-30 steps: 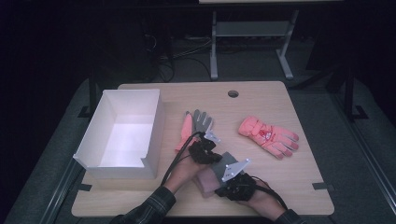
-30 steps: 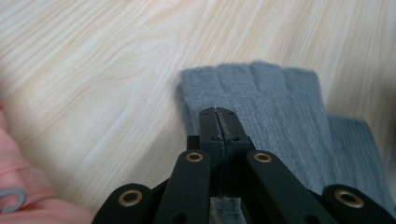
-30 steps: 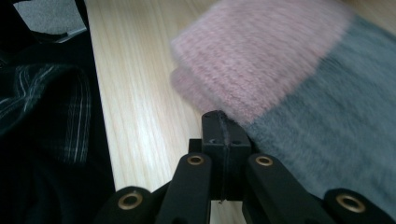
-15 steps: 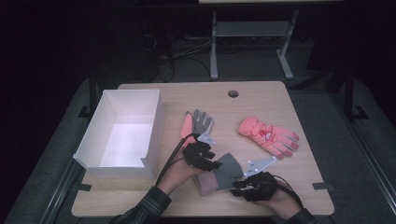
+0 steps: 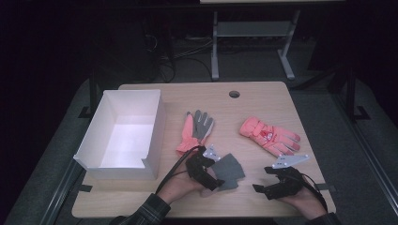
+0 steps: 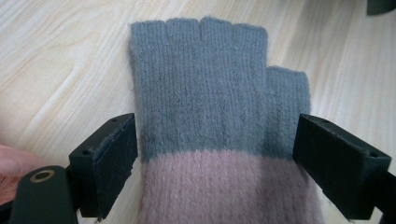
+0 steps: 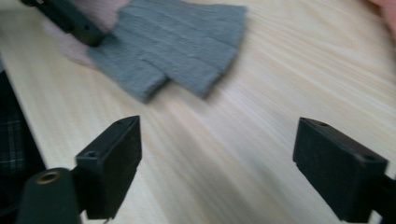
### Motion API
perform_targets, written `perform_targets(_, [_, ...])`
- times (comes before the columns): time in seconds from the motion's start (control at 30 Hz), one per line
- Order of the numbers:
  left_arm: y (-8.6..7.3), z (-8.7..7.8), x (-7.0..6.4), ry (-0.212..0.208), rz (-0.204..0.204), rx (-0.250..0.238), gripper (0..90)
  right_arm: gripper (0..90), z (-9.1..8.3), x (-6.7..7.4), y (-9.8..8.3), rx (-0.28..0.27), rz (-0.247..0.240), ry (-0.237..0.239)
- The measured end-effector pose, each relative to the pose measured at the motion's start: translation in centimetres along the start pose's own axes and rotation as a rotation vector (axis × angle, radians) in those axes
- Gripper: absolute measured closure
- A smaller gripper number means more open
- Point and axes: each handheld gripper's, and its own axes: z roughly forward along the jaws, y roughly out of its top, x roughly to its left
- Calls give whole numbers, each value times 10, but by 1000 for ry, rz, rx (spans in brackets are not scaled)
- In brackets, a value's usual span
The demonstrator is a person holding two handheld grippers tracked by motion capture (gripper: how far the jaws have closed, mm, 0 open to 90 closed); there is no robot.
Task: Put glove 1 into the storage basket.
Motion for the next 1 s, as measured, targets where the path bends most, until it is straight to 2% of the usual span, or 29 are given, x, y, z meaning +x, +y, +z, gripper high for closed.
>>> perform_targets(0.07, [0, 2, 0, 4, -1, 3, 131, 137, -1, -2, -1, -4, 12, -16])
perform_targets(0.13, [-2, 6, 1, 1, 0, 21, 131, 134, -1, -3, -1, -8, 3, -26])
perform_targets(0.17, [-4, 10, 2, -7, -11, 22, 129, 133, 0, -3, -1, -9, 5, -34])
perform_targets(0.27, [-5, 11, 4, -16, -3, 27, 131, 124, 0, -2, 0, -7, 5, -40])
perform_targets(0.4, [-6, 13, 4, -35, -17, 31, 158, 108, 0, -2, 0, -22, 3, -49])
perform_targets(0.6, [-3, 12, 3, -79, -11, 44, 298, 108, -3, -6, 0, -49, 23, -78])
perform_targets(0.73, [-3, 11, 4, -142, -36, 48, 523, 108, -3, -8, 0, -56, 35, -104])
perform_targets(0.77, [-3, 11, 5, -151, -50, 50, 550, 108, -3, -8, 0, -59, 37, -105])
perform_targets(0.93, [-1, 10, 6, -165, -57, 61, 615, 108, -2, -8, 0, -72, 36, -119])
perform_targets(1.0, [0, 7, 8, -173, -75, 54, 628, 108, -1, -8, -1, -75, 32, -128])
